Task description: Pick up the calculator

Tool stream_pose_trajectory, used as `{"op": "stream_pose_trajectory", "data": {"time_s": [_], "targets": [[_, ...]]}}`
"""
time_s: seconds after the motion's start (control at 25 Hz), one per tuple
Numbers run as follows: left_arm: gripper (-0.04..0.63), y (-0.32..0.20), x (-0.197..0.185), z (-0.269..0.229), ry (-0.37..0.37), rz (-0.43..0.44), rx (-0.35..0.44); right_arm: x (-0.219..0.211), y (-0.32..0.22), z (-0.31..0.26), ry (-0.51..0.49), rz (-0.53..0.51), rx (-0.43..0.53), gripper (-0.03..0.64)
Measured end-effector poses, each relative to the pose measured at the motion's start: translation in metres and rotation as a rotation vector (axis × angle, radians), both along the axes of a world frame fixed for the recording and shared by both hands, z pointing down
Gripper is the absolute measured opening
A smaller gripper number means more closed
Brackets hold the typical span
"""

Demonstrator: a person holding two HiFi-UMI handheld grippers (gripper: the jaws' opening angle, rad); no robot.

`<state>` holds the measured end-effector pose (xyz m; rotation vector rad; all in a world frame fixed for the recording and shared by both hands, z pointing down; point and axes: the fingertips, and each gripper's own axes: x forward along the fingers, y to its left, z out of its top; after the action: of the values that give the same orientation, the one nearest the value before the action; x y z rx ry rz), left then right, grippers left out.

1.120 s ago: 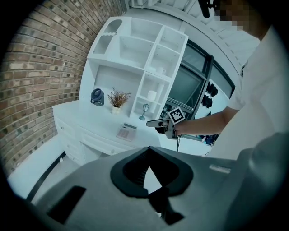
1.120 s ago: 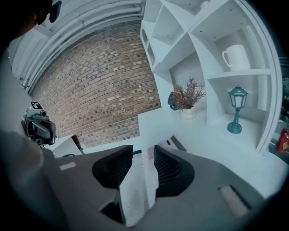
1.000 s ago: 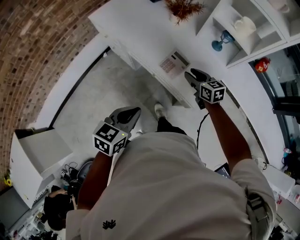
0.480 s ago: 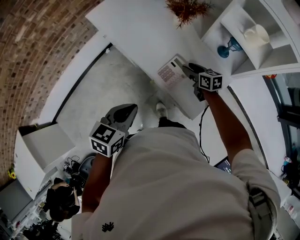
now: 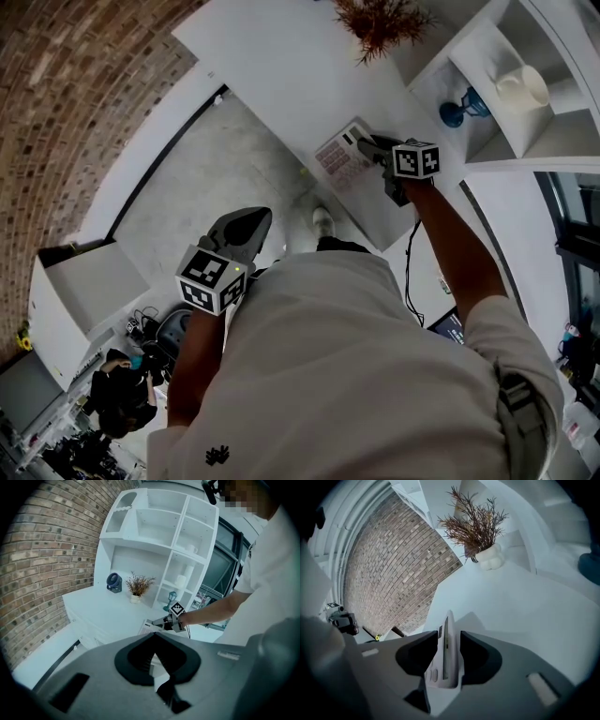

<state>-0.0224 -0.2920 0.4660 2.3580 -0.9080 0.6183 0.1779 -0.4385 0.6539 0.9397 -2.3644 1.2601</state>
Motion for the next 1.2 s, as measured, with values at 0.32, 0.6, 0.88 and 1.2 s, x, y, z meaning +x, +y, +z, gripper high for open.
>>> {"op": "stream_pose_trajectory", "data": {"time_s": [0.32,0.6,0.88,1.2], "targets": [[0.006,-0.007,-0.002,0.001,0.01,-0.014,0.0,-0.011,0.002,0.004,-0.055,-0.017,-0.138,0.098],[0.006,-0.002,-0.014,0.006,0.014,-0.041,-0.005,-0.011,0.004,0.0,-0.091,-0.024,-0.127,0.081],[0.006,0.008,-0.027,0.005,0.033,-0.049,0.004,-0.015,0.007,-0.012,-0.061,-0.021,-0.089,0.078],[0.006,0.029,-0.048,0.003,0.054,-0.045,0.016,-0.021,0.014,-0.034,-0.031,0.008,-0.046,0.077]]}}
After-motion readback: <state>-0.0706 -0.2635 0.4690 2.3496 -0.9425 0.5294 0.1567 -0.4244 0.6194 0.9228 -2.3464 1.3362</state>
